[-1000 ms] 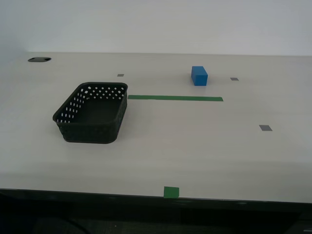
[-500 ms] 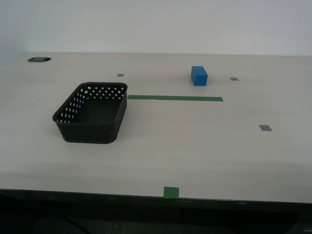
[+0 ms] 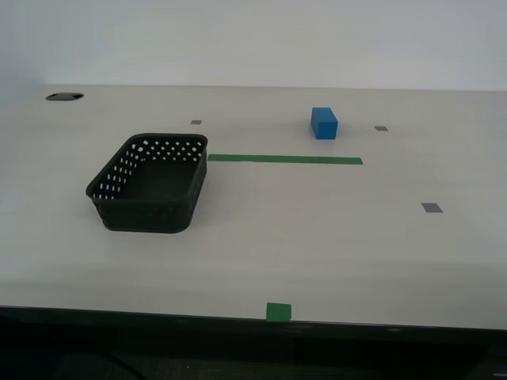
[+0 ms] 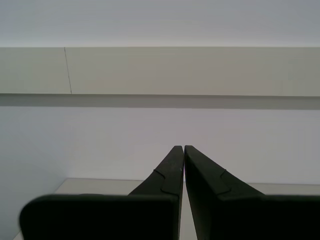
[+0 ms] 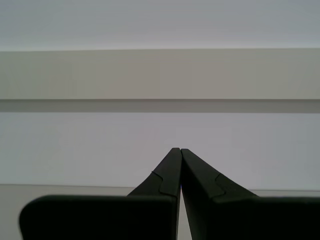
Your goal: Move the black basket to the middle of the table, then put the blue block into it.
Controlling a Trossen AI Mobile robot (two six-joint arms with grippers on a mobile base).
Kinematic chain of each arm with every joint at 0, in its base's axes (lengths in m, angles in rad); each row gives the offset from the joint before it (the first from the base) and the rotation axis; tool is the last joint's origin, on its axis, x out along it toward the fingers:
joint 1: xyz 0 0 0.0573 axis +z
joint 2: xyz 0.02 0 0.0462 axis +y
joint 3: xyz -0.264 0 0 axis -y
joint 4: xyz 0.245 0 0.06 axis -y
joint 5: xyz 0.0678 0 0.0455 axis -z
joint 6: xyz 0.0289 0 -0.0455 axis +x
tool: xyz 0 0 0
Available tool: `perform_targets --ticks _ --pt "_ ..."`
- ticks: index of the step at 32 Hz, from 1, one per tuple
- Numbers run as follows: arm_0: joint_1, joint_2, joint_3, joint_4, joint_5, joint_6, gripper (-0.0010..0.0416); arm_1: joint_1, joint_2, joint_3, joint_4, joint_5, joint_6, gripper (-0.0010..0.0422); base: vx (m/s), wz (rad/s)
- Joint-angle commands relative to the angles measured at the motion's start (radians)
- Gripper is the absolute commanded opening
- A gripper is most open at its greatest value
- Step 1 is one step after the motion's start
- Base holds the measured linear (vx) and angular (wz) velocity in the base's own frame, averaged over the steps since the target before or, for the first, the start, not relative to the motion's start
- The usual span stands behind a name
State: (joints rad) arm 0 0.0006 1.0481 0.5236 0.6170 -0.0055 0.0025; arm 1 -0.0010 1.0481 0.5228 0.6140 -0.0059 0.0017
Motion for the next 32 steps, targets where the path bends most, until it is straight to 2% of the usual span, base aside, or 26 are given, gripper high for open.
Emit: perform_targets --ticks 1,32 --pt "0.000 0.000 0.001 0.003 0.000 0.000 0.0001 0.000 0.000 0.000 0.004 -0.001 -0.001 0.0000 0.000 0.000" --pt "0.000 -0.001 0.001 0.049 0.000 0.000 0.0001 0.000 0.000 0.033 0.005 -0.001 -0.002 0.0000 0.000 0.000"
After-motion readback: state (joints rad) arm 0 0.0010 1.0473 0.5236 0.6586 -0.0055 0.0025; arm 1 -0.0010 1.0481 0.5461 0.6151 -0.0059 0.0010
